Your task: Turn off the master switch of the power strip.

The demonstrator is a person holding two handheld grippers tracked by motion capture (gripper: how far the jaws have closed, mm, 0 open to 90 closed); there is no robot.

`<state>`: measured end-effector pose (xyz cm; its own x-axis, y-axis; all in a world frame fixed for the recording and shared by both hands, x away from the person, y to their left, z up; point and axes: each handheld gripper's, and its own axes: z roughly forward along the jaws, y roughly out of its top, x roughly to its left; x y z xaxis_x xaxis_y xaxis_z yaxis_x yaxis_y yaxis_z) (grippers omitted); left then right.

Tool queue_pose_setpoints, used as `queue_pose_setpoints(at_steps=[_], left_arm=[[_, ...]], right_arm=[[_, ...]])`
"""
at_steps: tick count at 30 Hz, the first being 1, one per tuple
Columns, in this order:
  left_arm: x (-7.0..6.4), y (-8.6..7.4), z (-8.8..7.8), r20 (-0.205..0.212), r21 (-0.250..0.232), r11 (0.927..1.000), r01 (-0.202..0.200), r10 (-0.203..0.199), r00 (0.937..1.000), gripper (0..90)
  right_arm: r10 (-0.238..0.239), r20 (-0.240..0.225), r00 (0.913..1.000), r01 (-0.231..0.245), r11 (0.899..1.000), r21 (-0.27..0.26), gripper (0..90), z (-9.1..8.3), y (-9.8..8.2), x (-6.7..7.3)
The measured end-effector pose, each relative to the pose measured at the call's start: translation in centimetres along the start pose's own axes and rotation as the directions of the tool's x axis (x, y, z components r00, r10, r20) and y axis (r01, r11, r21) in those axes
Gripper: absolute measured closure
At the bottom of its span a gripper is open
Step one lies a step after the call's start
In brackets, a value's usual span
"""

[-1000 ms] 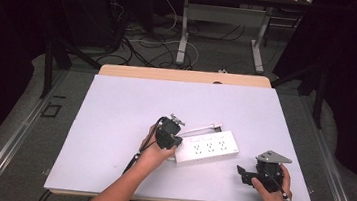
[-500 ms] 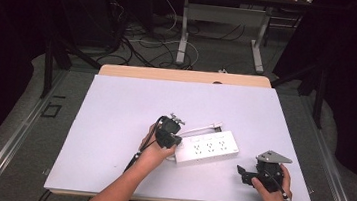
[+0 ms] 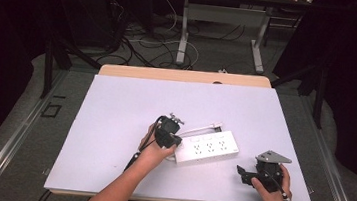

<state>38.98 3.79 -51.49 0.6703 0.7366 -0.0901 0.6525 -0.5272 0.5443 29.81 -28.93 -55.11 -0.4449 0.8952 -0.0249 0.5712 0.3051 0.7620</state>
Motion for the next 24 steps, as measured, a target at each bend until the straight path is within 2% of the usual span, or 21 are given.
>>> queue_pose_setpoints(at_steps=[9, 10, 13, 14, 16, 18, 20, 22, 23, 24], left_arm=[[0.0, 0.0, 0.0, 0.015, -0.006, 0.9996, 0.026, -0.026, 0.9996, 75.7], [0.2, 0.0, -0.1, 0.008, -0.003, 1.0000, 0.003, -0.003, 1.0000, 75.7], [0.3, 0.0, -0.2, 0.010, -0.007, 0.9999, 0.012, -0.012, 0.9999, 71.0], [0.2, 0.0, -0.3, 0.010, -0.014, 0.9995, 0.028, -0.028, 0.9996, 70.5], [0.4, 0.0, -0.4, 0.006, -0.014, 0.9998, 0.014, -0.013, 0.9999, 69.8], [0.4, -0.1, -0.5, 0.013, -0.015, 0.9995, 0.029, -0.029, 0.9995, 67.9], [0.5, -0.1, -0.7, 0.012, -0.015, 0.9997, 0.021, -0.021, 0.9997, 66.5], [0.5, -0.1, -0.8, 0.023, -0.021, 0.9991, 0.036, -0.035, 0.9991, 64.3], [0.6, -0.1, -1.0, 0.024, -0.016, 0.9995, 0.029, -0.028, 0.9993, 62.4], [0.4, -0.1, -1.0, 0.021, -0.030, 0.9980, 0.055, -0.055, 0.9983, 62.4]], right_arm=[[0.005, 0.005, 1.0000, -0.005, 1.000, 0.002, 17.9, -0.1, 0.0, 0.1], [0.005, 0.005, 1.0000, -0.005, 1.000, 0.002, 17.9, -0.1, 0.0, 0.1], [-0.005, 0.003, 1.0000, 0.005, 1.000, -0.004, 17.9, 0.0, 0.0, 0.0], [-0.001, 0.002, 1.0000, 0.001, 1.000, -0.002, 17.9, 0.0, 0.0, 0.0], [-0.008, 0.003, 1.0000, 0.008, 1.000, -0.005, 17.9, 0.0, 0.0, -0.1], [-0.010, 0.004, 0.9999, 0.010, 1.000, -0.006, 17.8, -0.1, 0.0, -0.1], [-0.003, 0.005, 1.0000, 0.003, 1.000, -0.004, 17.9, -0.1, 0.0, -0.1], [0.002, 0.007, 1.0000, -0.002, 1.000, -0.002, 17.9, -0.1, 0.0, -0.1], [0.004, 0.009, 0.9999, -0.004, 1.000, -0.002, 17.9, -0.1, 0.0, 0.0], [0.004, 0.009, 0.9999, -0.004, 1.000, -0.002, 17.9, -0.1, 0.0, 0.0]])
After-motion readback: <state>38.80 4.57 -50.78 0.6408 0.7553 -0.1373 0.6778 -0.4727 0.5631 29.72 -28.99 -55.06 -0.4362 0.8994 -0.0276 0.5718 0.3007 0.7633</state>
